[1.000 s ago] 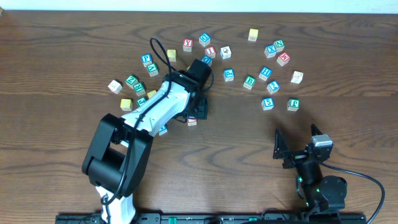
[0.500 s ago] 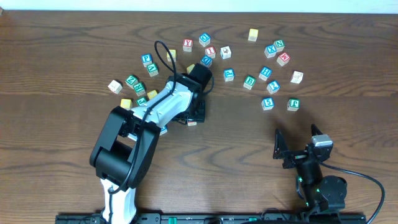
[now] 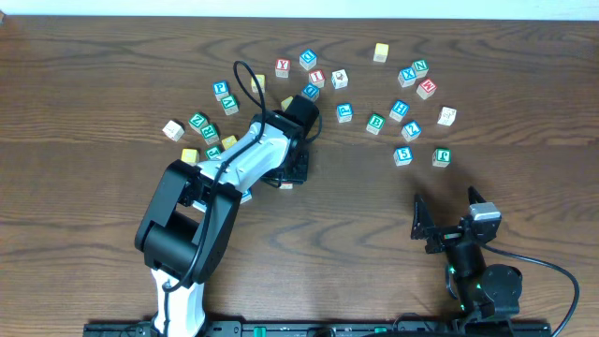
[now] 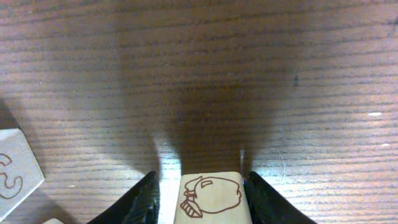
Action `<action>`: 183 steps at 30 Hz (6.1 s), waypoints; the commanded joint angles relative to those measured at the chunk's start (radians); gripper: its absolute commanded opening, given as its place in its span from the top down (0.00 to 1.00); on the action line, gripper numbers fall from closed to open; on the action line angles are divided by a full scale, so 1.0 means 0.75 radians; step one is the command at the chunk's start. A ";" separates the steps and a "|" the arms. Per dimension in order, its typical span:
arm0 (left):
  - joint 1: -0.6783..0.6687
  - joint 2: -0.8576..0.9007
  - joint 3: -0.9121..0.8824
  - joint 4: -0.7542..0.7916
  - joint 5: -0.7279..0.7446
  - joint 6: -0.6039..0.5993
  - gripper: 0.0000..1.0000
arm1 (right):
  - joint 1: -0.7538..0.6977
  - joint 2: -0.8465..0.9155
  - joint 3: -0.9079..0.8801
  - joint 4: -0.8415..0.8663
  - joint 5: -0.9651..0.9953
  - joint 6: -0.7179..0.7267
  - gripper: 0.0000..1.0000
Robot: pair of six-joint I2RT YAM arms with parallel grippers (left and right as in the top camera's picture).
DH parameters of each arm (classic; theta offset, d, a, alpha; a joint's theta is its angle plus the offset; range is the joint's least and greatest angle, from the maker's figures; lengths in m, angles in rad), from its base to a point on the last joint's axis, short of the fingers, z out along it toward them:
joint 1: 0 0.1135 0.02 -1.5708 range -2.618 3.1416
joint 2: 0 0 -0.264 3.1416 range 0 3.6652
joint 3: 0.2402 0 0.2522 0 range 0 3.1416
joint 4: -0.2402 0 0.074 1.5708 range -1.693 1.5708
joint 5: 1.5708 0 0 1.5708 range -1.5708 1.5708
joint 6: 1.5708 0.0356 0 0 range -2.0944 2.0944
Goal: Spell out AI2
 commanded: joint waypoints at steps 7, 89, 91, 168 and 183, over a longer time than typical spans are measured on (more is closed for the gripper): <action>-0.001 -0.065 -0.004 0.061 -0.021 0.116 0.57 | -0.006 -0.007 -0.003 -0.003 -0.004 -0.014 0.01; 0.051 -0.087 -0.034 -0.165 0.024 -0.263 0.47 | -0.006 -0.007 -0.003 -0.003 -0.004 -0.014 0.01; 0.051 -0.087 -0.035 -0.150 0.024 -0.263 0.47 | -0.006 -0.007 -0.003 -0.003 -0.004 -0.014 0.01; 0.053 -0.263 0.027 -0.181 0.014 0.885 0.41 | -0.006 -0.007 -0.003 -0.003 -0.004 -0.014 0.01; 0.043 -0.318 -0.033 -0.138 0.014 -0.128 0.02 | -0.006 -0.007 -0.003 -0.003 -0.004 -0.014 0.01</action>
